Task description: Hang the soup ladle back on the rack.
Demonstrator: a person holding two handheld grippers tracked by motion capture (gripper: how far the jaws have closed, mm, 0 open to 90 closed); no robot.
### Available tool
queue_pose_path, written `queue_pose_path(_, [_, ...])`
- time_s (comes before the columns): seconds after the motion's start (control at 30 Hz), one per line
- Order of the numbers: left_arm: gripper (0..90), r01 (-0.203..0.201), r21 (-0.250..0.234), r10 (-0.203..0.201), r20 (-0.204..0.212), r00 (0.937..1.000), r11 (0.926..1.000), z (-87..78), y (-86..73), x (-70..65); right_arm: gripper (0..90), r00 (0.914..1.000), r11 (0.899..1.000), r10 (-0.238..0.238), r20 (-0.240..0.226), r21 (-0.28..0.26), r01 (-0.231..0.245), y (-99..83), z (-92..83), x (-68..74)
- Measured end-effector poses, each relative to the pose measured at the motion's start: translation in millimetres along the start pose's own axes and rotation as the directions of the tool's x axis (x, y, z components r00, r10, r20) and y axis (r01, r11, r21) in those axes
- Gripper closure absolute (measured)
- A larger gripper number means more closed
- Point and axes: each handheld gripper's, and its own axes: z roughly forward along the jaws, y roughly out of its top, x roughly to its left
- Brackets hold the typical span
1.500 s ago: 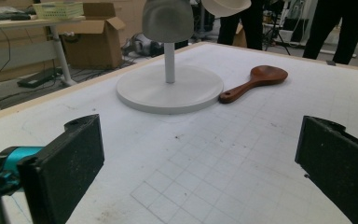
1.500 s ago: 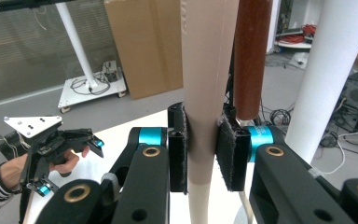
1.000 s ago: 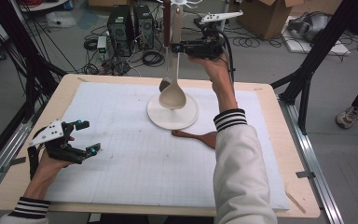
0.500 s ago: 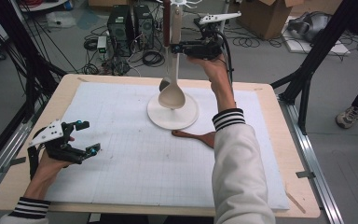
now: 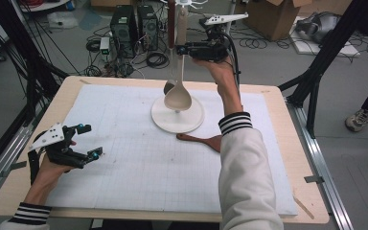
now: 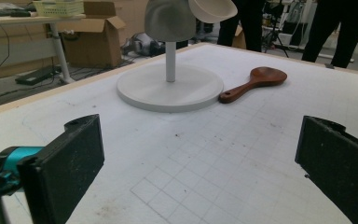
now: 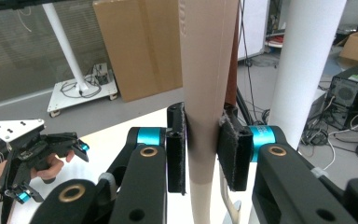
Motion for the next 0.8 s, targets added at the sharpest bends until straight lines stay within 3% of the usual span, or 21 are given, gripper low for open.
queue_pose_path(0.4, [1.7, 0.004, -0.001, -0.004, -0.005, 1.0, 1.0, 0.6, -0.9, 0.7, 53.2, 0.9987, 1.0, -0.026, 0.045, 0.002, 0.026, -2.7, -19.2, 10.1])
queue_pose_path(0.53, [1.7, 0.002, 0.003, -0.002, -0.007, 1.0, 1.0, 0.9, -1.5, 1.2, 40.0, 0.9964, 0.999, -0.034, 0.077, 0.007, 0.034, -8.3, -31.6, 13.3])
queue_pose_path(0.73, [1.7, -0.002, 0.013, 0.002, -0.004, 1.0, 0.9999, 2.7, -2.0, 1.1, 11.5, 0.9899, 0.999, -0.042, 0.136, 0.015, 0.04, -19.5, -48.1, 15.5])
queue_pose_path(0.8, [1.7, -0.001, 0.014, 0.001, -0.004, 1.0, 0.9999, 2.6, -2.0, 1.1, 10.2, 0.9885, 0.999, -0.054, 0.141, 0.012, 0.053, -22.8, -53.8, 16.3])
